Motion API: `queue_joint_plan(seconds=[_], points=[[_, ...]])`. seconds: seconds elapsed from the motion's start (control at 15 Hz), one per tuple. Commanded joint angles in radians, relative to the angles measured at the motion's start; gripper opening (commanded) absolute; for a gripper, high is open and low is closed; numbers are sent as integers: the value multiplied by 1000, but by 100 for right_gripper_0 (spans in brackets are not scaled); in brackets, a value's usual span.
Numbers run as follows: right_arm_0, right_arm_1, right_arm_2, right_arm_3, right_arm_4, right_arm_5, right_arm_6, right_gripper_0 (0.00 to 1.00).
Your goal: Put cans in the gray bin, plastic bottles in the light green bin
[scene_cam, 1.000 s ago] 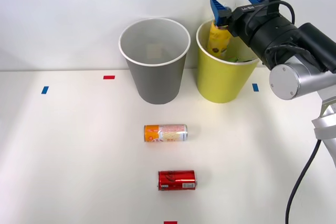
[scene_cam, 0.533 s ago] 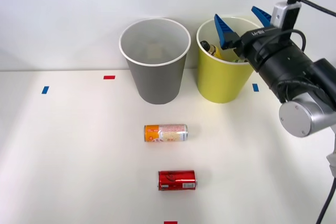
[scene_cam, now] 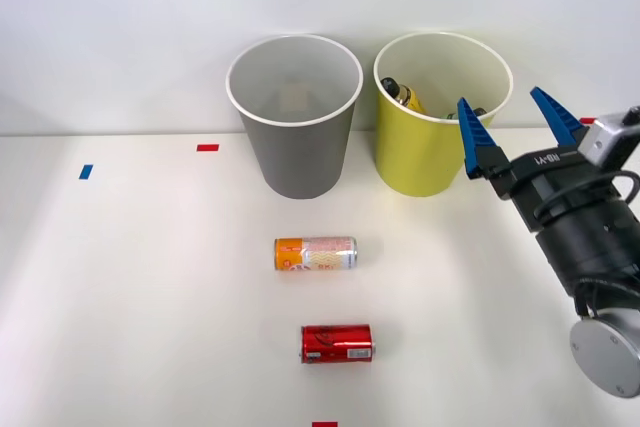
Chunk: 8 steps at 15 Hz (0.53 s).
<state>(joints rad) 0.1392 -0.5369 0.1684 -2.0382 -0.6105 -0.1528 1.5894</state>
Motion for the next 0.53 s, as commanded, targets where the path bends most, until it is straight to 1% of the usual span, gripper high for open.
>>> queue_joint_plan(seconds=[0.07,0.2,0.4,0.47,0.53], points=[[138,3,2,-33,6,-74,6,100],[249,23,20,-33,11,-136,6,100],[355,46,46,-34,11,-182,7,100],[378,51,51,-33,21,-188,7,100],[410,61,49,-33,57,-192,7,100]])
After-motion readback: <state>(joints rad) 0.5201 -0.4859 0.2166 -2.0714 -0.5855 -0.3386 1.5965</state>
